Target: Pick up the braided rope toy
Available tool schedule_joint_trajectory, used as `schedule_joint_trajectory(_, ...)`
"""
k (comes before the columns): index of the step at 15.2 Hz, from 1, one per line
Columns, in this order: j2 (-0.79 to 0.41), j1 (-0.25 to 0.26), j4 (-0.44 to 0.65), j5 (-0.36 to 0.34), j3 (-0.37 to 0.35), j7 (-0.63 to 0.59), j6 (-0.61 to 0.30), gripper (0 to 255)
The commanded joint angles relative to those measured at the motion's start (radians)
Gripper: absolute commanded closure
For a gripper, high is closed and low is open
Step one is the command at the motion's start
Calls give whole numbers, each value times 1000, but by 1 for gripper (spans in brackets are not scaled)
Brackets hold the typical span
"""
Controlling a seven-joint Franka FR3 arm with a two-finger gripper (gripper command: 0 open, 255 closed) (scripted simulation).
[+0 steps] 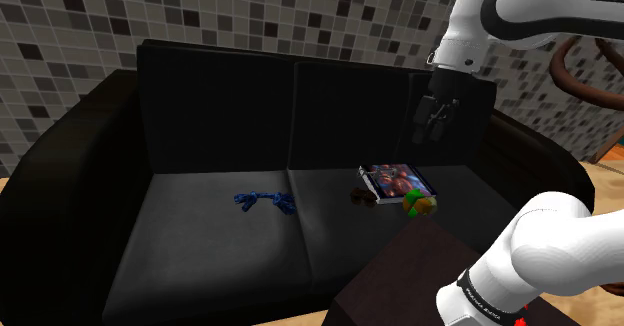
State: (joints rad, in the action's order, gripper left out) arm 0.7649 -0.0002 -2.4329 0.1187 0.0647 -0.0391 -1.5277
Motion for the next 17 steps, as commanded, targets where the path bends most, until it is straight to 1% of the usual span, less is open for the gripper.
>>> schedule_joint_trajectory(1, 0, 0, 0, 0, 0, 0, 0, 0)
schedule_joint_trajectory(5, -82, 11, -58, 16, -24, -8, -152, 0)
schedule_joint_trajectory(9, -189, 24, -93, 32, -47, -15, -306, 0)
schedule_joint_trajectory(13, -319, 36, -102, 47, -68, -20, -456, 0)
schedule_joint_trajectory(17, -465, 48, -87, 60, -86, -26, -598, 0)
